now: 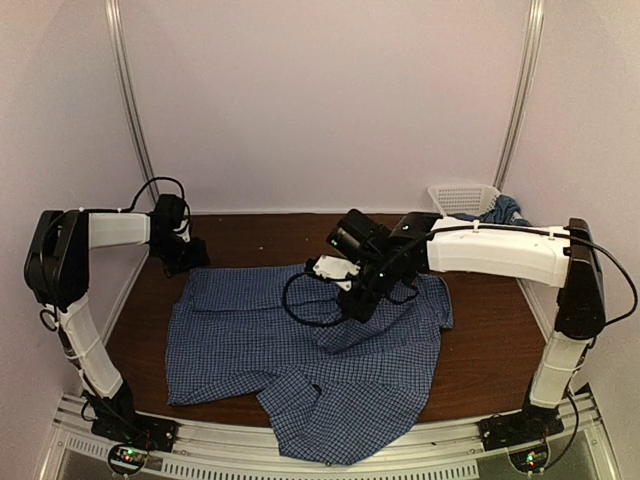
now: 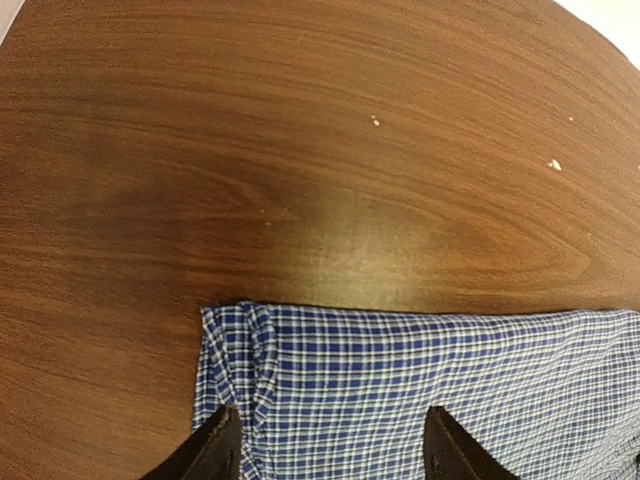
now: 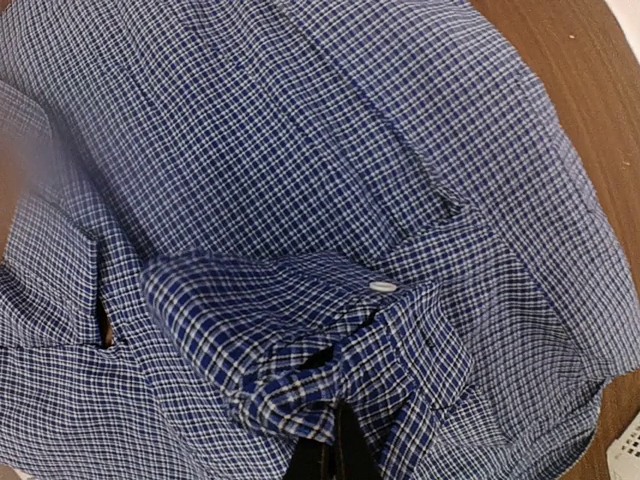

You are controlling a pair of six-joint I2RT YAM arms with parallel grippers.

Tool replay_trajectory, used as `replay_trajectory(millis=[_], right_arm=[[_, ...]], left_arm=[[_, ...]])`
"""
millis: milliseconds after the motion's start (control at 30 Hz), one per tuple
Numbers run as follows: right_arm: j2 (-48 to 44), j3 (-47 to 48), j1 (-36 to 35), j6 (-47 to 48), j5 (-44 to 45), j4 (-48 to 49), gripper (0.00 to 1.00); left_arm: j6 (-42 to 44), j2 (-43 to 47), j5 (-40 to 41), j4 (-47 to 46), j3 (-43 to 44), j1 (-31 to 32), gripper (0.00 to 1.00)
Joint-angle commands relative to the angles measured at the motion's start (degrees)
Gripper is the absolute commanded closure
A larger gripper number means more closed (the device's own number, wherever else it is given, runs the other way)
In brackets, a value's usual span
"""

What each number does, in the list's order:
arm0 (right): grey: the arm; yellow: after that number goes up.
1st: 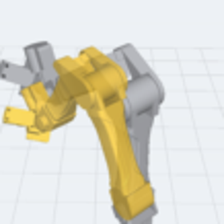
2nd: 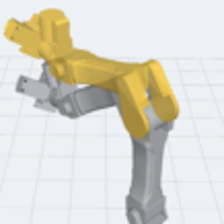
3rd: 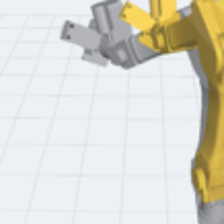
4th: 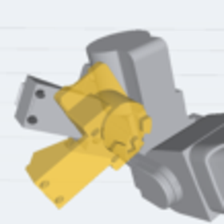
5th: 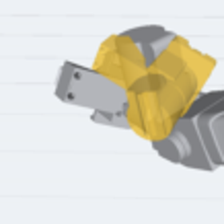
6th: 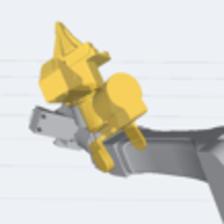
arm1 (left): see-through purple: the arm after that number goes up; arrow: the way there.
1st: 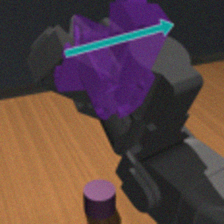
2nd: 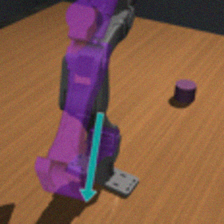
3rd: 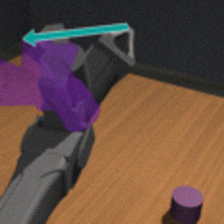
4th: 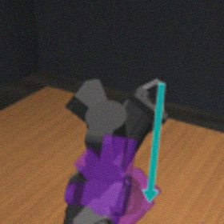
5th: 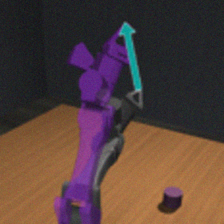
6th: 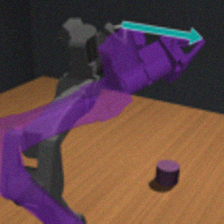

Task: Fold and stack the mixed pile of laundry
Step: Adjust the 1/3-folded shirt at the center of the board.

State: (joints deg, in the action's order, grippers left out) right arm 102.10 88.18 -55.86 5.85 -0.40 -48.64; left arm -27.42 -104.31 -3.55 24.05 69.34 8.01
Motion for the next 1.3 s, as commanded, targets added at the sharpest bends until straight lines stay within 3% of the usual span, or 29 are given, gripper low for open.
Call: replay_trajectory(millis=[0, 200, 367, 533, 667, 1000, 1100, 1267], right_arm=[[1.6, 1.0, -0.3, -0.7, -7.0, 5.8, 1.0], [4.5, 9.1, -0.3, -2.0, -13.2, 5.8, 1.0], [1.6, 13.7, -0.4, -2.0, -15.4, 2.9, 1.0], [0.3, 14.4, -0.6, -1.6, -15.9, 1.0, 1.0], [2.7, 12.1, -0.5, -0.3, -12.7, -0.1, 1.0], [3.4, 3.6, 1.3, -1.7, 0.1, -0.9, 1.0], [5.3, 5.7, 1.7, 0.6, 4.7, 1.8, 1.0], [13.9, 17.3, 1.6, 6.0, 6.8, 1.7, 1.0]], left_arm=[[-0.8, -2.2, 2.2, -0.4, 1.0, -1.0, 0.37], [-1.6, -3.6, 1.4, -0.4, 1.5, -1.2, 0.37], [-1.2, -3.1, 1.0, -0.3, 1.7, -1.2, 0.37], [0.2, 0.1, -2.5, -3.4, -0.3, -1.1, 0.37], [2.6, 6.4, -7.4, -7.6, -3.6, -0.5, 0.34], [6.2, 17.5, -10.3, -8.7, -9.0, 3.0, 0.31], [5.1, 19.7, -10.2, -11.6, -11.6, 3.8, 0.3], [1.7, 22.2, -11.2, -15.6, -14.8, 3.8, 0.3]])
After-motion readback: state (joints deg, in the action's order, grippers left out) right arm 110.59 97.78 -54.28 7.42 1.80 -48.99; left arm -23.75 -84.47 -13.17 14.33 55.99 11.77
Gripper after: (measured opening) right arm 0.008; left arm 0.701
